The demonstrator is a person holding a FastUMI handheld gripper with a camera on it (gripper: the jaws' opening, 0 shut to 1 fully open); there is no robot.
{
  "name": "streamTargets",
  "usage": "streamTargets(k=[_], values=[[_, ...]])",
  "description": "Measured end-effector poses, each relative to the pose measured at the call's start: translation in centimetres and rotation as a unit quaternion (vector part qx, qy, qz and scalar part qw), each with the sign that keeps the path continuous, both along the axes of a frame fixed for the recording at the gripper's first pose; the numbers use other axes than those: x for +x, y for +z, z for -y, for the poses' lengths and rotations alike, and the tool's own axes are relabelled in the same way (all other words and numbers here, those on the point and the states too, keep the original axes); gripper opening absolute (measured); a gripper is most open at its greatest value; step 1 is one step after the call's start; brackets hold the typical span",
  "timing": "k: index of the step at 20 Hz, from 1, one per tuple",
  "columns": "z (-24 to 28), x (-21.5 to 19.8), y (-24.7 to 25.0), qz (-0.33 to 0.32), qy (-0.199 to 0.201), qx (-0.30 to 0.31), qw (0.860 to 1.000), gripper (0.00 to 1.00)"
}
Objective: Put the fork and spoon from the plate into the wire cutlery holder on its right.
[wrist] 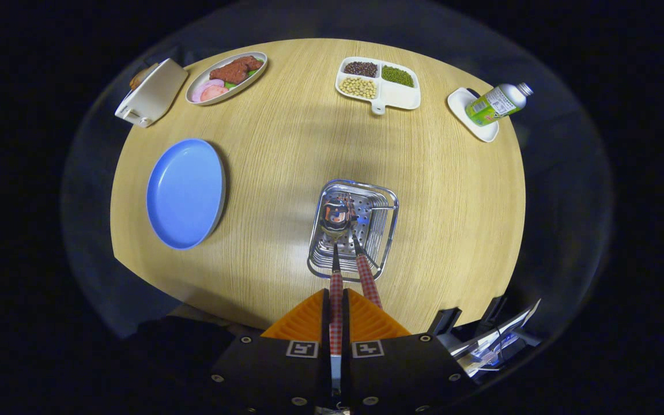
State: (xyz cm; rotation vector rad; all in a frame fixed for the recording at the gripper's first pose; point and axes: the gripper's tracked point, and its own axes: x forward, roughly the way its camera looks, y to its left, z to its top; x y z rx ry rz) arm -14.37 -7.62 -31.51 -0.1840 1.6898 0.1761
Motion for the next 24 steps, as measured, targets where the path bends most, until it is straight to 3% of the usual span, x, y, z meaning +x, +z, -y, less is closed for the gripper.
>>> streamTargets(k=[8,12,18,21,24], values=[[-0.1,1.9,0.1,0.032,-0.060,0.020,0.997,0.13],[0.1,4.5,1.5,0.121,-0.081,0.029,0.989,0.16],[0.6,8.2,6.1,0.255,-0.110,0.034,0.960,0.51],[0.8,10.7,9.2,0.334,-0.119,0.043,0.934,0.77],[0.9,12.7,13.4,0.417,-0.115,0.053,0.900,0.86]])
